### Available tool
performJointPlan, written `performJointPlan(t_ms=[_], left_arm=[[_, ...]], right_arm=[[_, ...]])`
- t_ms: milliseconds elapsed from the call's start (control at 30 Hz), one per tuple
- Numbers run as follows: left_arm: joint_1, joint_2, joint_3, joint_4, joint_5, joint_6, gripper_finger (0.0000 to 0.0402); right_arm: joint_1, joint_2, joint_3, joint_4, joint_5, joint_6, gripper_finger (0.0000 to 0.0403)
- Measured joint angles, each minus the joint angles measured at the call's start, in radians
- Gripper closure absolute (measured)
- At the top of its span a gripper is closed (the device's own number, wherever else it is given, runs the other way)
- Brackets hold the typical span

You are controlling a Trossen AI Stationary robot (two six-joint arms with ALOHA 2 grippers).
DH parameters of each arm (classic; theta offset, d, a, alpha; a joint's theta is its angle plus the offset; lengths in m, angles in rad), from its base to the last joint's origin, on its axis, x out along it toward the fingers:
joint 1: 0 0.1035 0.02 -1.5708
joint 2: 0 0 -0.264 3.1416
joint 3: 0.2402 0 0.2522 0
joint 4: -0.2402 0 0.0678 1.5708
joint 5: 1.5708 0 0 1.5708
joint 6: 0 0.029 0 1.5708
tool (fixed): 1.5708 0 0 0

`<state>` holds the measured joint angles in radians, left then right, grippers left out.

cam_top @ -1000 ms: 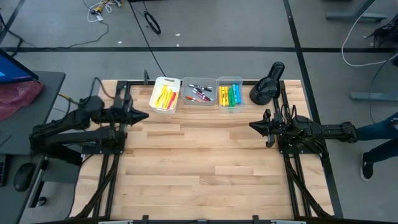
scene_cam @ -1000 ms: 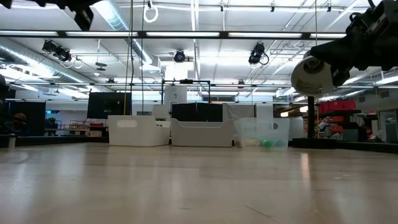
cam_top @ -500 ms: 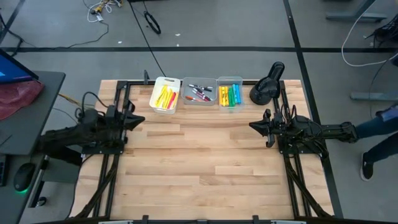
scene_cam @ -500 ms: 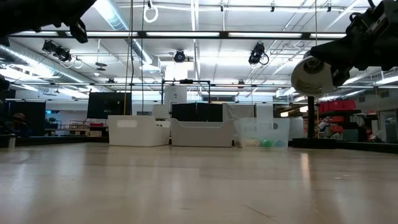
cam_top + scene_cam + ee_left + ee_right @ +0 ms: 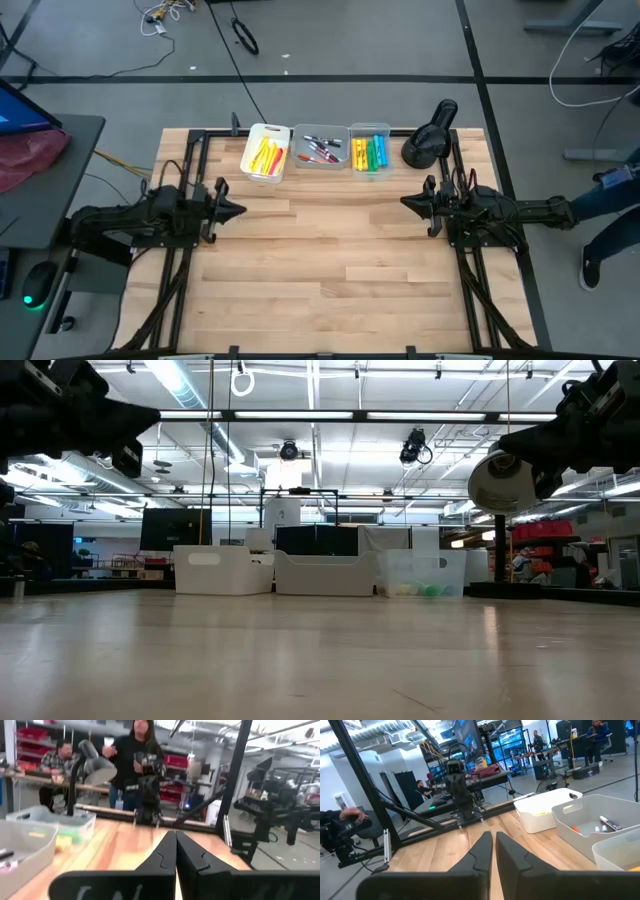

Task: Pick & Place Markers
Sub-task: Return to Home Position

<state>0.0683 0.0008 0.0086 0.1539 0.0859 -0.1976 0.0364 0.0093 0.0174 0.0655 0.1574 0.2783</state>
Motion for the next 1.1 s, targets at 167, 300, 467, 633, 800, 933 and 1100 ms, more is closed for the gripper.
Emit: performJointPlan(t_ms=[167, 300, 467, 633, 800, 933, 1100], left_arm=[[-0.027, 0.000, 0.001, -0.116, -0.040, -0.001, 0.0401], [-0.046, 0.000, 0.003, -0.140, -0.091, 0.074, 0.0401], [-0.046, 0.000, 0.002, -0.146, -0.094, 0.127, 0.0401], [-0.046, 0.000, 0.002, -0.150, -0.093, 0.132, 0.0401], [-0.046, 0.000, 0.002, -0.151, -0.093, 0.141, 0.0401], [-0.046, 0.000, 0.002, -0.152, -0.094, 0.187, 0.0401], [-0.043, 0.000, 0.002, -0.152, -0.093, 0.233, 0.0402]], right_arm=[[0.000, 0.000, 0.000, 0.000, 0.000, 0.000, 0.0376], [0.000, 0.000, 0.000, 0.000, 0.000, 0.000, 0.0376], [0.000, 0.000, 0.000, 0.000, 0.000, 0.000, 0.0376], [0.000, 0.000, 0.000, 0.000, 0.000, 0.000, 0.0376], [0.000, 0.000, 0.000, 0.000, 0.000, 0.000, 0.0376], [0.000, 0.000, 0.000, 0.000, 0.000, 0.000, 0.0376], [0.000, 0.000, 0.000, 0.000, 0.000, 0.000, 0.0376]])
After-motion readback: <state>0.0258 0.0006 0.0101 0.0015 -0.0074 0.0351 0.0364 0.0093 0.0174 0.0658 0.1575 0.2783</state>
